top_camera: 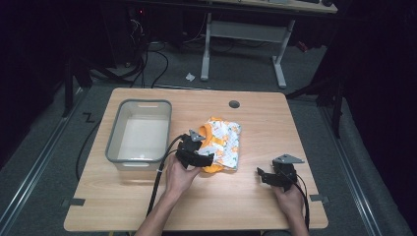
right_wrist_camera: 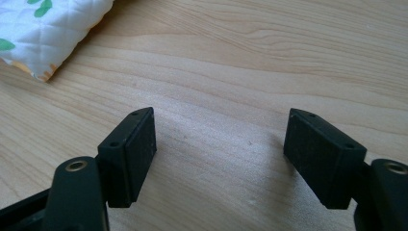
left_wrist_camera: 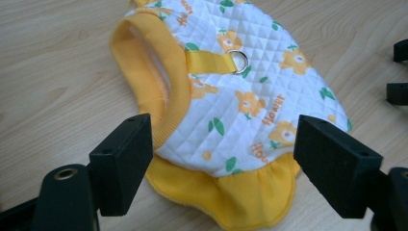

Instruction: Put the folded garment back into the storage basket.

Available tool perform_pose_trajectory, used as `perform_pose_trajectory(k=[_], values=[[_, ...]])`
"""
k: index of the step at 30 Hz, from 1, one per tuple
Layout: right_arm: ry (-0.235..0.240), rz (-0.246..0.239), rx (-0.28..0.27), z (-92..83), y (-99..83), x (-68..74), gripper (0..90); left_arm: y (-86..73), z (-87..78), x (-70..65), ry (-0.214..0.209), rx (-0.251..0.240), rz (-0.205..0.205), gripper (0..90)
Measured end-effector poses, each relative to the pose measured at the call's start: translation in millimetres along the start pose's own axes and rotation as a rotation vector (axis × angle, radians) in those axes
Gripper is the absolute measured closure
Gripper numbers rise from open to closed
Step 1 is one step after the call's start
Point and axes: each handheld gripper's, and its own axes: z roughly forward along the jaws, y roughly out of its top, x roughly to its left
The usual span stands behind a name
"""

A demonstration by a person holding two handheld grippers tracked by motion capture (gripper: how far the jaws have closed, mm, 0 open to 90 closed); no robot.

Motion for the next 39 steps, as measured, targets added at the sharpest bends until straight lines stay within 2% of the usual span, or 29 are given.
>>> perform_pose_trajectory(k=[4, 7, 14, 16, 20, 21, 25, 27, 39], values=[[0.0, 0.0, 0.0, 0.0, 0.0, 0.0, 27.3, 1.8, 3.4, 1.6, 0.002, -0.014, -0.004, 21.2], [0.0, 0.0, 0.0, 0.0, 0.0, 0.0, 27.3, 4.6, 9.6, 5.3, 0.007, 0.006, -0.011, 20.2], [0.0, 0.0, 0.0, 0.0, 0.0, 0.0, 27.3, 12.3, 13.3, 8.0, 0.003, -0.009, -0.016, 19.5], [0.0, 0.0, 0.0, 0.0, 0.0, 0.0, 27.3, 15.6, 17.3, 10.4, 0.008, 0.009, -0.02, 18.9], [0.0, 0.0, 0.0, 0.0, 0.0, 0.0, 27.3, 20.8, 21.0, 12.1, 0.004, 0.009, -0.028, 18.6], [0.0, 0.0, 0.0, 0.0, 0.0, 0.1, 27.3, 24.1, 24.0, 12.6, 0.004, -0.005, -0.034, 18.6], [0.0, 0.0, 0.001, -0.1, 0.0, 0.0, 27.3, 28.8, 31.8, 15.2, 0.014, 0.009, -0.028, 18.1], [0.0, 0.0, 0.001, -0.1, 0.1, 0.0, 27.3, 31.4, 40.0, 16.7, 0.022, 0.032, -0.041, 18.0], [0.0, 0.0, 0.002, -0.1, 0.1, 0.0, 27.3, 26.3, 66.0, 31.9, 0.041, 0.062, -0.097, 18.3]])
